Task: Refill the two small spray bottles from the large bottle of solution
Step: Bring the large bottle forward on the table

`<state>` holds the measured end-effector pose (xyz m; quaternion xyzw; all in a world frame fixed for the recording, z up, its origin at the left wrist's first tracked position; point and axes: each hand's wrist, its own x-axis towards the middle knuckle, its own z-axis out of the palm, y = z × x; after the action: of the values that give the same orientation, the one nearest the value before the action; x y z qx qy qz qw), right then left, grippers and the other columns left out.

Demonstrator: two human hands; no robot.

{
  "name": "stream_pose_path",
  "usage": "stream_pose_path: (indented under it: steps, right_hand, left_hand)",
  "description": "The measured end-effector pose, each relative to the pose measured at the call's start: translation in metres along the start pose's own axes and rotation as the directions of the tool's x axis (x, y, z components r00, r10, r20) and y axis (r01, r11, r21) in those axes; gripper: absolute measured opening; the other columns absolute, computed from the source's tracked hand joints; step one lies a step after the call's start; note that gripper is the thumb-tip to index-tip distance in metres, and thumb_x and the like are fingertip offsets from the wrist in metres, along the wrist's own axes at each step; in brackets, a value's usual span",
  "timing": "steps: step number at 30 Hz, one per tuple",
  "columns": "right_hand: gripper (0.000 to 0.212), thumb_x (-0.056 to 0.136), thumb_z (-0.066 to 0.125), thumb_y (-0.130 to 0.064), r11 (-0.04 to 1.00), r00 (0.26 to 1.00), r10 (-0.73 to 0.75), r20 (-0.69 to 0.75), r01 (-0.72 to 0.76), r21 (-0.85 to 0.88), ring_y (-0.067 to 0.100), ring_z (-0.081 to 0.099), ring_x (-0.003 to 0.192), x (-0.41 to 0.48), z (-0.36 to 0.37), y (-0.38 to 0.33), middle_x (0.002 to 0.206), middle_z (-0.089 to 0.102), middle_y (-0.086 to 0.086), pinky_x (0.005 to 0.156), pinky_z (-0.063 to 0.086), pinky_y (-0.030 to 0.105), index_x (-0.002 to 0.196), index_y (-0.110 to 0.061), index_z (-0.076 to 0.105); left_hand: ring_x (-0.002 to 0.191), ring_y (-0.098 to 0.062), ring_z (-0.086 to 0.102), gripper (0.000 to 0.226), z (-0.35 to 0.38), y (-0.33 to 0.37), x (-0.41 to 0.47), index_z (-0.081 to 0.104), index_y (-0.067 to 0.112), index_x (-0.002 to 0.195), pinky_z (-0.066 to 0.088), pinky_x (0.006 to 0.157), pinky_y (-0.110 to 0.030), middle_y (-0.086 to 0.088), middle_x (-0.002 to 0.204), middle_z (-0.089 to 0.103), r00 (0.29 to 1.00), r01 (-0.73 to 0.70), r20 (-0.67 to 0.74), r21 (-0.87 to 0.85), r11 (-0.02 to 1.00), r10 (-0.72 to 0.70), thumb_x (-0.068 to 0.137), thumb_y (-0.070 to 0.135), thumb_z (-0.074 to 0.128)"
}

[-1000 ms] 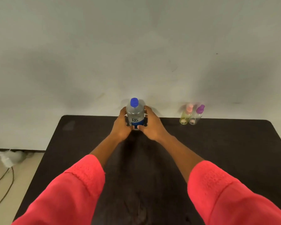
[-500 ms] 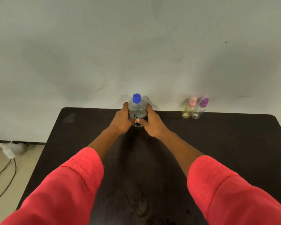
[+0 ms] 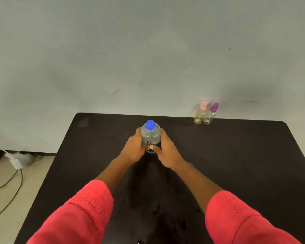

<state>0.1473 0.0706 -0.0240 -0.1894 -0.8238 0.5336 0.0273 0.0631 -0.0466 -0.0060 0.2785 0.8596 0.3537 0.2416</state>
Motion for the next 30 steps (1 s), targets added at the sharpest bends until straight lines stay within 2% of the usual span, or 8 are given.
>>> stream_pose_path:
  steps: [5,12,14,19,24,28,30]
  right_hand:
    - [0.065,0.089,0.063,-0.01,1.0,0.999,-0.007,0.034,0.008,-0.03,0.016,0.044,0.127,-0.032,0.008,0.0,0.141,0.042,0.002,0.109,0.036,0.031,0.144,-0.02,0.028]
    - [0.067,0.089,0.063,-0.022,0.991,0.997,-0.049,0.058,0.056,-0.122,0.02,0.047,0.124,-0.083,0.024,0.016,0.141,0.041,0.0,0.105,0.041,0.04,0.144,-0.028,0.024]
    - [0.067,0.09,0.062,-0.024,0.987,0.996,-0.07,0.062,0.078,-0.138,0.02,0.047,0.125,-0.095,0.027,0.019,0.142,0.04,-0.002,0.105,0.042,0.039,0.144,-0.028,0.023]
    - [0.069,0.092,0.061,-0.028,0.973,0.988,-0.133,0.074,0.145,-0.178,0.017,0.043,0.129,-0.121,0.032,0.026,0.146,0.035,-0.002,0.107,0.038,0.031,0.147,-0.025,0.019]
    - [0.069,0.091,0.061,-0.031,0.964,0.98,-0.187,0.07,0.197,-0.181,0.014,0.041,0.13,-0.139,0.039,0.031,0.145,0.035,-0.003,0.104,0.033,0.023,0.147,-0.025,0.02]
    - [0.068,0.09,0.061,-0.035,0.943,0.965,-0.247,0.087,0.26,-0.206,0.015,0.043,0.126,-0.148,0.041,0.038,0.141,0.036,-0.001,0.104,0.034,0.025,0.145,-0.025,0.022]
    - [0.066,0.09,0.06,-0.036,0.934,0.958,-0.272,0.093,0.286,-0.214,0.016,0.043,0.125,-0.153,0.044,0.042,0.138,0.037,-0.002,0.106,0.037,0.028,0.144,-0.026,0.022]
  left_hand:
    - [0.11,-0.019,0.055,0.064,0.006,-0.004,-0.035,0.026,0.012,0.143,0.042,0.092,-0.026,-0.009,0.127,0.055,1.0,-0.009,0.004,0.003,1.0,0.009,0.088,0.008,0.061]
    - [0.109,-0.02,0.058,0.065,0.019,-0.015,-0.09,0.026,0.016,0.141,0.047,0.096,-0.035,-0.004,0.122,0.057,1.0,-0.022,0.013,0.042,0.999,0.022,0.088,0.012,0.063]
    - [0.106,-0.019,0.06,0.064,0.022,-0.017,-0.103,0.027,0.016,0.14,0.048,0.095,-0.036,-0.003,0.119,0.059,0.999,-0.033,0.009,0.057,0.998,0.032,0.088,0.014,0.063]
    - [0.103,-0.015,0.06,0.064,0.029,-0.023,-0.131,0.027,0.017,0.14,0.046,0.089,-0.026,0.0,0.116,0.06,0.996,-0.088,-0.008,0.081,0.993,0.089,0.088,0.016,0.064]
    - [0.101,-0.012,0.062,0.066,0.032,-0.032,-0.148,0.028,0.018,0.139,0.048,0.09,-0.027,0.002,0.117,0.061,0.989,-0.148,-0.004,0.137,0.979,0.15,0.086,0.019,0.066]
    - [0.101,-0.011,0.063,0.062,0.035,-0.04,-0.161,0.032,0.018,0.136,0.051,0.092,-0.03,0.003,0.116,0.063,0.974,-0.223,-0.002,0.132,0.966,0.225,0.086,0.022,0.067]
    - [0.103,-0.009,0.063,0.062,0.038,-0.042,-0.167,0.033,0.018,0.136,0.05,0.092,-0.027,0.003,0.117,0.064,0.97,-0.243,-0.003,0.112,0.964,0.245,0.085,0.022,0.068]
